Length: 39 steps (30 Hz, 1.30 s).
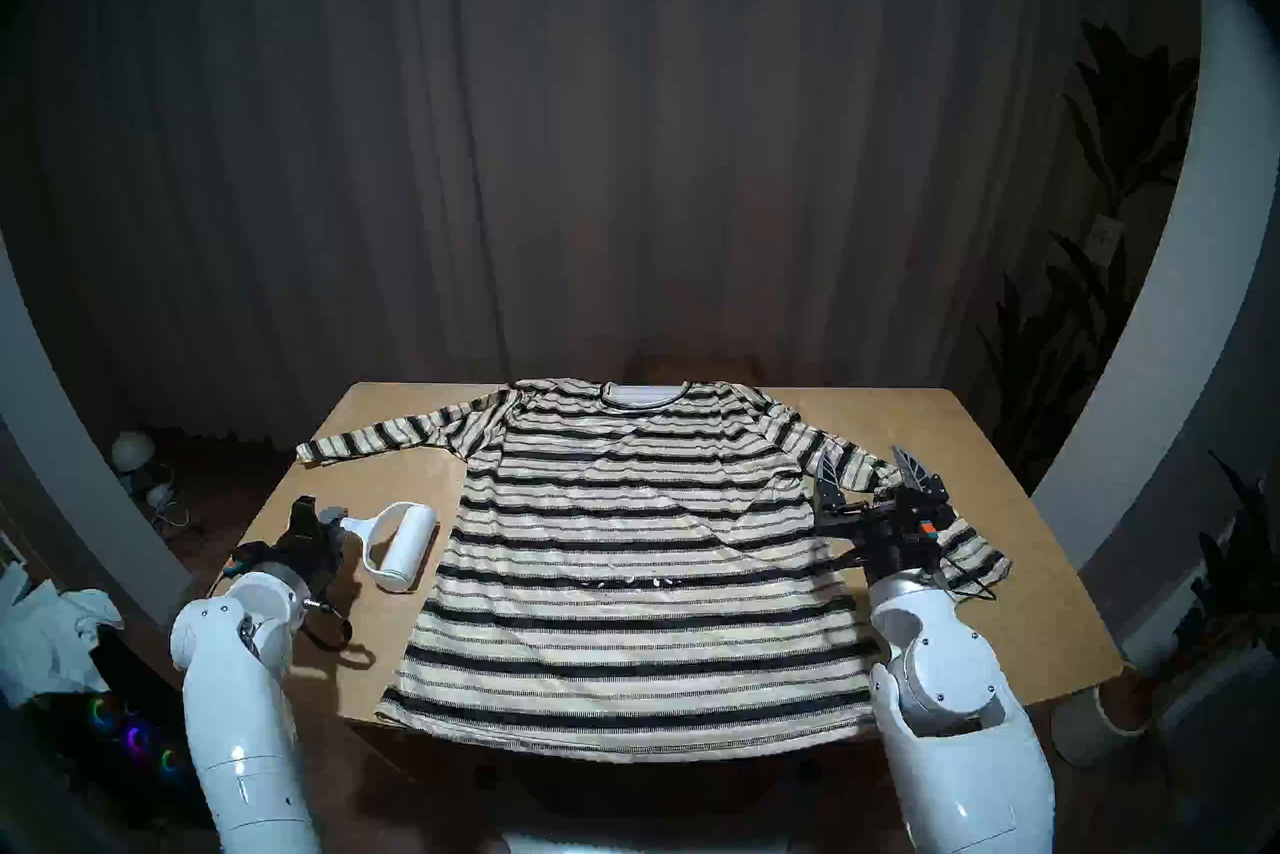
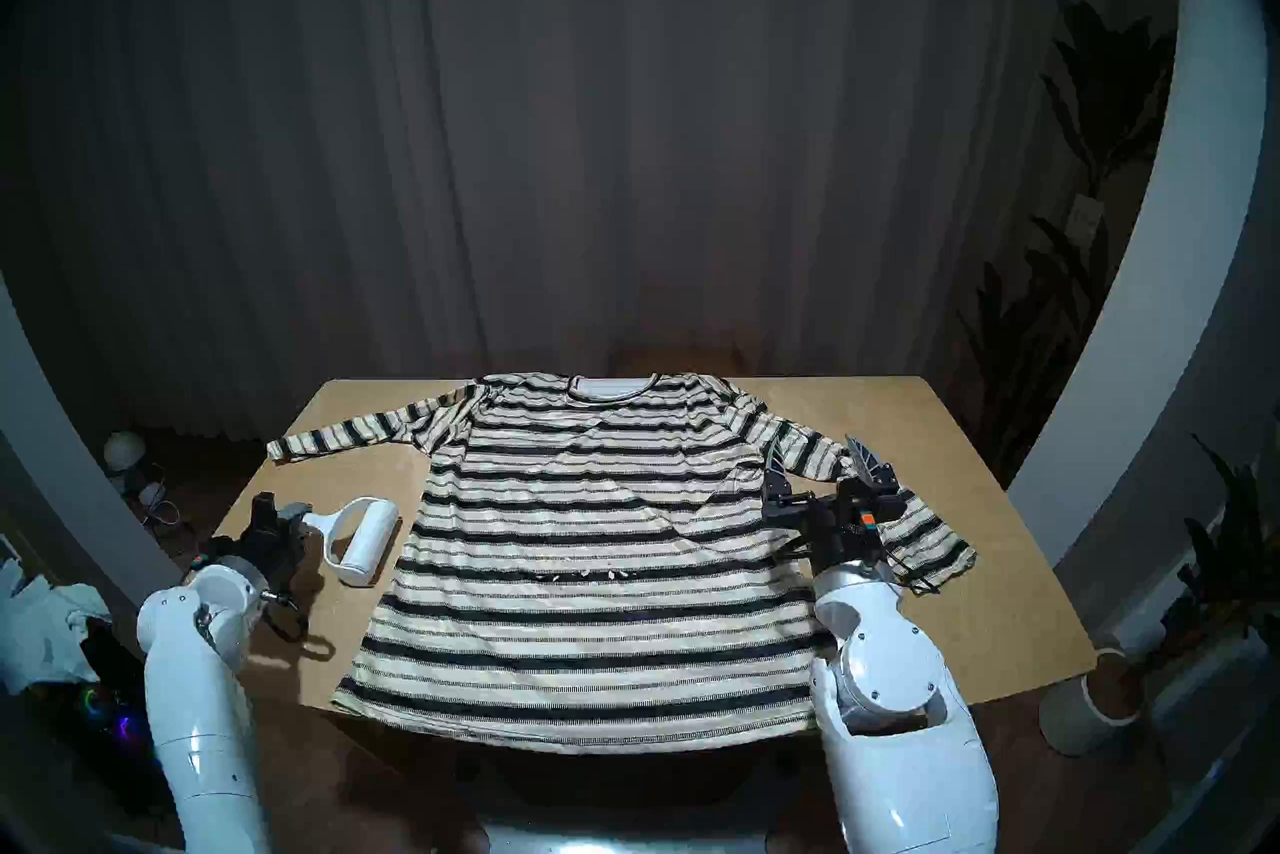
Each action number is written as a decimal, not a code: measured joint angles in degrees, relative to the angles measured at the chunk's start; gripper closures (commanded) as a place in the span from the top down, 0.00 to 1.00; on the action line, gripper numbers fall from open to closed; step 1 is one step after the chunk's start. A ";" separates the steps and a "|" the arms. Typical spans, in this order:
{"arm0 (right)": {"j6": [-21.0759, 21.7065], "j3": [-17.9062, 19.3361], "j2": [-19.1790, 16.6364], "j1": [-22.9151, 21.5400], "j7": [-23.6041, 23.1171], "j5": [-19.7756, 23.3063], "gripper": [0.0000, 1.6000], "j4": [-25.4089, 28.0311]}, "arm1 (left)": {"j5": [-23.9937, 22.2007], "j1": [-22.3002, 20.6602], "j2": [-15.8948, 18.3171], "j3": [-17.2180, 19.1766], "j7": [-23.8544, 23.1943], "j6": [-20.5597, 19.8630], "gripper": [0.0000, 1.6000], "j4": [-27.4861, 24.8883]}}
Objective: Use the fur roller to clean a top
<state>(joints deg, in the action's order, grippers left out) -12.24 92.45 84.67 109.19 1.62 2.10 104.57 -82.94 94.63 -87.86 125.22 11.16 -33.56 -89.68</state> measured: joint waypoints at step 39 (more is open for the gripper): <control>5.77 4.81 -8.26 1.09 -16.81 10.00 1.00 -6.03 | -12.51 5.35 -7.18 -3.51 14.28 0.45 0.00 -22.93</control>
<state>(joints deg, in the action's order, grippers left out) -6.47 97.26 76.41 110.28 -15.19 12.10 98.54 -95.45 99.98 -95.03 121.71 25.44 -33.11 -112.62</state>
